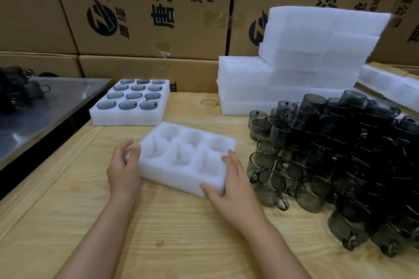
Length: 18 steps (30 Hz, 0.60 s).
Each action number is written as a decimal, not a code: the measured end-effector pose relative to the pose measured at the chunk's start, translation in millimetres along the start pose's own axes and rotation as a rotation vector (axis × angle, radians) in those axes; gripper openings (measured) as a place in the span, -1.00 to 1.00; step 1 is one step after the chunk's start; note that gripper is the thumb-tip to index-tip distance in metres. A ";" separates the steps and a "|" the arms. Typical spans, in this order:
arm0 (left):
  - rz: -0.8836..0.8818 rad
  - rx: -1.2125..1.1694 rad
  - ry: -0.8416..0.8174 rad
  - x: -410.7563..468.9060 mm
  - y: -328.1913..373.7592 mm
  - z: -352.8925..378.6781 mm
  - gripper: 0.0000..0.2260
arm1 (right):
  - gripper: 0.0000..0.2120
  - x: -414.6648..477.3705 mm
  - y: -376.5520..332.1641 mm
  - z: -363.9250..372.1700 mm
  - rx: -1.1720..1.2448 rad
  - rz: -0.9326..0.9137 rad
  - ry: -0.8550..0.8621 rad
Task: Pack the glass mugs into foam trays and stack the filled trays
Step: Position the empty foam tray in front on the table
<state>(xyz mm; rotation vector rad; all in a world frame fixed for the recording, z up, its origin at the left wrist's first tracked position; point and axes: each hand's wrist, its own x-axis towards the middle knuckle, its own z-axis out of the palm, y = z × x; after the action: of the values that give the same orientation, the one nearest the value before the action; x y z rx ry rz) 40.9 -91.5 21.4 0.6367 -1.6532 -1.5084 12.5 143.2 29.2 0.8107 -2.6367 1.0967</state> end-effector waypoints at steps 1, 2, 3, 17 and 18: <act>0.011 -0.002 0.023 -0.4 0.0 -1.2 -0.69 | -0.32 0.4 2.1 -1.9 -0.002 -0.003 -0.001; 0.017 -0.021 0.032 0.2 0.0 -2.4 -0.71 | -0.37 0.5 3.7 -4.0 -0.003 -0.007 -0.005; 0.018 -0.049 0.030 1.0 0.4 -3.4 -0.72 | -0.43 0.4 4.9 -6.2 -0.004 -0.006 -0.008; -0.051 -0.179 -0.566 -4.1 9.7 -10.7 -0.28 | -0.61 -5.5 -12.4 -47.3 -0.213 -0.028 0.297; -0.055 -0.167 -0.586 -4.4 9.8 -10.8 -0.26 | -0.66 -6.6 -12.2 -54.2 -0.253 -0.035 0.422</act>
<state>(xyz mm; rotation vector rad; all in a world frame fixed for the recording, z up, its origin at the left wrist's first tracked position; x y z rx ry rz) 53.5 -92.6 29.8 0.1479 -1.9081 -1.9754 22.1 176.7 73.0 0.5054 -2.3294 0.7961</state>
